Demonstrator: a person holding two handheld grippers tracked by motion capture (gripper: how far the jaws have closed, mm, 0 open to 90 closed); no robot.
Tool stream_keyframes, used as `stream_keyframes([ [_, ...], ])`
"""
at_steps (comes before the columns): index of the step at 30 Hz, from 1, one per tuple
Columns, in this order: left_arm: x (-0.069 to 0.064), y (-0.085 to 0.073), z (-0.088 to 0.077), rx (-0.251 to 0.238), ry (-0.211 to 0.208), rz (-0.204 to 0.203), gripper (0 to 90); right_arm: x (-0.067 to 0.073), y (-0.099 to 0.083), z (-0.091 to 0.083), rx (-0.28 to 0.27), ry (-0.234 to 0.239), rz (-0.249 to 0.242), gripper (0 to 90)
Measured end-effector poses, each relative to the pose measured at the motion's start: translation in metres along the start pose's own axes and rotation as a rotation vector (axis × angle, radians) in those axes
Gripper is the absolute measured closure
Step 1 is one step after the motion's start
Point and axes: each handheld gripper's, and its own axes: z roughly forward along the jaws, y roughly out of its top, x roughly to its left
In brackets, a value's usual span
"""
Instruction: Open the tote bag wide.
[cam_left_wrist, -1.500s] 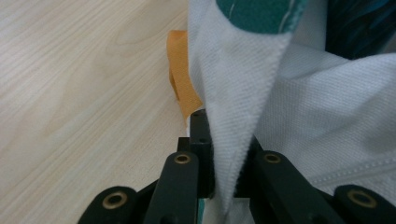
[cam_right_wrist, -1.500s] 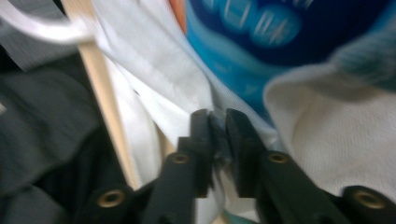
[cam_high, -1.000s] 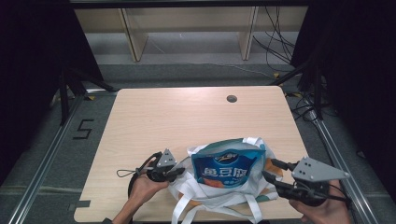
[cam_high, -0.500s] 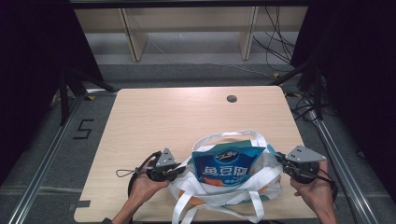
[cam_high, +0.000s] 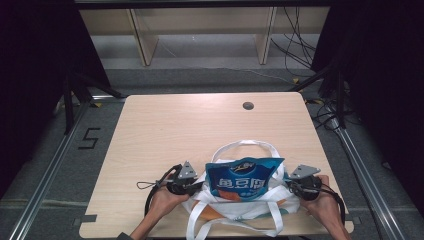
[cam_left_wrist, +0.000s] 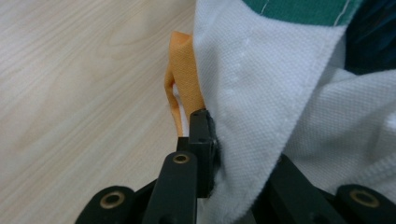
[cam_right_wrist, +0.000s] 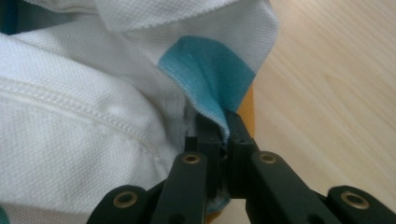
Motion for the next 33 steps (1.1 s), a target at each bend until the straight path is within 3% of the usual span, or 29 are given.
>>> stream_keyframes([
  [2,0.008,0.002,0.004,-0.015,0.033,-0.011,83.1,-0.004,0.003,0.006,-0.019,-0.002,0.002,87.6],
  [5,0.022,0.007,0.009,0.004,0.068,-0.013,83.2,-0.010,0.013,0.016,-0.030,0.000,0.016,87.5],
  [6,0.028,0.009,0.011,0.003,0.068,-0.003,83.3,-0.012,0.018,0.019,-0.023,-0.001,0.012,87.5],
  [7,0.033,0.010,0.013,-0.001,0.066,-0.032,83.2,-0.015,0.022,0.023,-0.026,-0.012,0.003,87.5],
  [11,0.050,0.012,0.017,-0.007,0.064,-0.073,83.3,-0.026,0.039,0.038,-0.024,-0.024,0.013,87.0],
  [15,0.055,0.013,0.018,-0.004,0.095,-0.073,83.3,-0.031,0.054,0.051,-0.021,-0.057,0.000,86.5],
  [18,0.053,0.013,0.016,0.000,0.106,-0.083,83.2,-0.035,0.056,0.056,-0.042,-0.050,0.016,86.0],
  [19,0.054,0.014,0.016,0.008,0.107,-0.059,83.1,-0.036,0.056,0.055,-0.038,-0.040,0.025,85.7],
  [21,0.054,0.015,0.017,0.012,0.106,-0.058,82.6,-0.037,0.054,0.054,-0.053,-0.047,0.031,81.1],
  [23,0.056,0.015,0.015,0.003,0.082,-0.091,81.2,-0.040,0.055,0.051,-0.053,-0.048,0.064,71.6],
  [25,0.060,0.016,0.006,-0.014,0.079,-0.140,70.5,-0.044,0.056,0.042,-0.058,-0.041,0.110,65.4],
  [26,0.063,0.016,0.003,-0.006,0.072,-0.133,66.2,-0.044,0.058,0.033,-0.062,-0.060,0.124,63.4],
  [28,0.068,0.018,-0.003,-0.035,0.071,-0.165,62.6,-0.042,0.062,0.016,-0.104,-0.064,0.144,58.5],
  [31,0.069,0.024,-0.012,-0.083,0.055,-0.188,58.6,-0.030,0.074,-0.015,-0.221,0.003,0.164,55.0],
  [32,0.069,0.027,-0.014,-0.088,0.055,-0.187,55.8,-0.026,0.079,-0.023,-0.254,0.033,0.123,54.6],
  [33,0.067,0.030,-0.016,-0.096,0.060,-0.186,53.3,-0.016,0.083,-0.032,-0.260,0.078,0.140,54.5],
])
